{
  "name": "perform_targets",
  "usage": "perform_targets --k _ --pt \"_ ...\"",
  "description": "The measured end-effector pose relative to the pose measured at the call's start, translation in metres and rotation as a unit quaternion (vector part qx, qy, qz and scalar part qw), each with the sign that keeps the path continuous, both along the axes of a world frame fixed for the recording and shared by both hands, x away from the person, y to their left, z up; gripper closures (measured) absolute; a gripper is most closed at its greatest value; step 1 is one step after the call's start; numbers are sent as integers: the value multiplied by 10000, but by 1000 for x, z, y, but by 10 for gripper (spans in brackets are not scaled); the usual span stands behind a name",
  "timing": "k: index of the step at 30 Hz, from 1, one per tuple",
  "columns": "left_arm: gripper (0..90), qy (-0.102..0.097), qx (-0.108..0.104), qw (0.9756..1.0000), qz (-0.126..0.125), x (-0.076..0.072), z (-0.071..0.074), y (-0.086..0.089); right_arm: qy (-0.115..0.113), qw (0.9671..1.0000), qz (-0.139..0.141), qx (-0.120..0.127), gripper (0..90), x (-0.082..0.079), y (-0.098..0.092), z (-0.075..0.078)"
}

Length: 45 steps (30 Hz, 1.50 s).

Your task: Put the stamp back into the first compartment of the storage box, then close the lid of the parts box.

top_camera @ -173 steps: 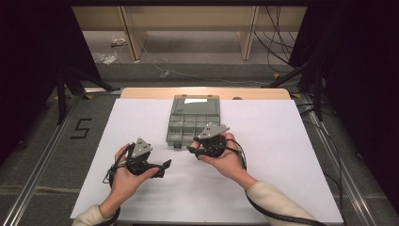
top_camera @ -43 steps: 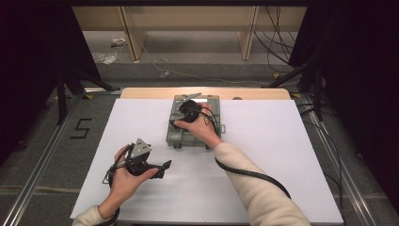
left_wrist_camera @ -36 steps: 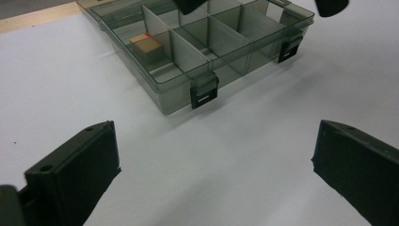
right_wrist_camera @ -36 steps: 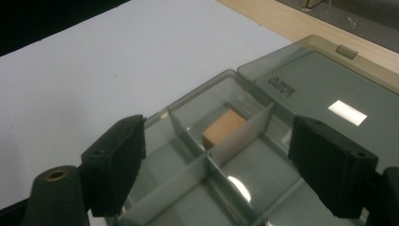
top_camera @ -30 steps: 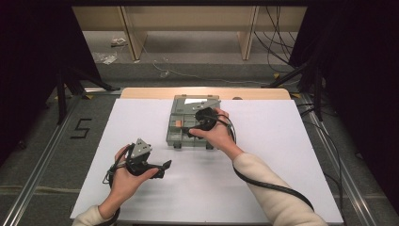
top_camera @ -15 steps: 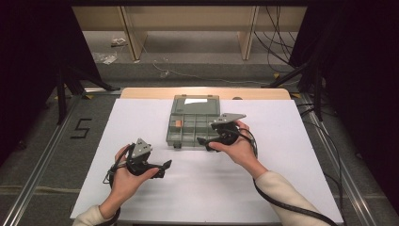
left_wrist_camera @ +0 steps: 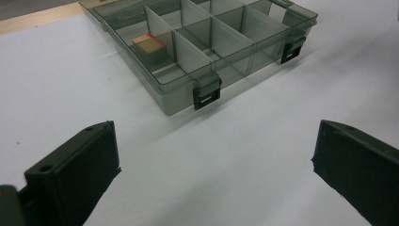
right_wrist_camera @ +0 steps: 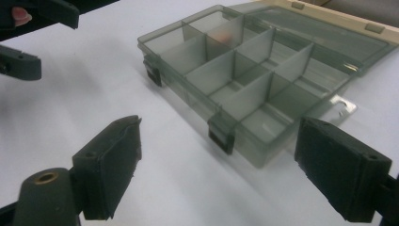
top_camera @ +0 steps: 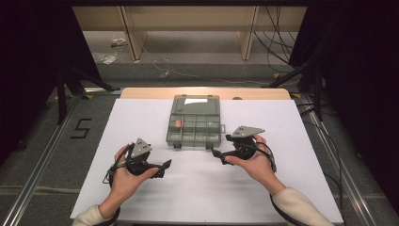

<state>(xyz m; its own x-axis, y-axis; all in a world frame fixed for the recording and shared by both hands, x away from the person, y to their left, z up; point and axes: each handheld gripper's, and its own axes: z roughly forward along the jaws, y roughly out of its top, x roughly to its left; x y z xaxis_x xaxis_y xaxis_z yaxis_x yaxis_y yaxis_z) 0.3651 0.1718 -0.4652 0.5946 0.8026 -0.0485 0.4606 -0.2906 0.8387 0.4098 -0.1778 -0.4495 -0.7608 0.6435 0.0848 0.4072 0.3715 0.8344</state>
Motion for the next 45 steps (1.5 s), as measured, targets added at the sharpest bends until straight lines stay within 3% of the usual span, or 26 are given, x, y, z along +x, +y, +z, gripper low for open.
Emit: perform_targets --k 10,17,45 --pt "3 20 18 10000 -7 0 -1 0 85 10000 -24 -23 162 -28 -22 -8" --pt "3 -48 32 10000 -19 0 2 -1 61 9999 -86 -7 162 -39 -31 -8" --pt "3 -41 5 10000 35 1 1 1 47 9999 -97 113 164 -47 -39 -7"
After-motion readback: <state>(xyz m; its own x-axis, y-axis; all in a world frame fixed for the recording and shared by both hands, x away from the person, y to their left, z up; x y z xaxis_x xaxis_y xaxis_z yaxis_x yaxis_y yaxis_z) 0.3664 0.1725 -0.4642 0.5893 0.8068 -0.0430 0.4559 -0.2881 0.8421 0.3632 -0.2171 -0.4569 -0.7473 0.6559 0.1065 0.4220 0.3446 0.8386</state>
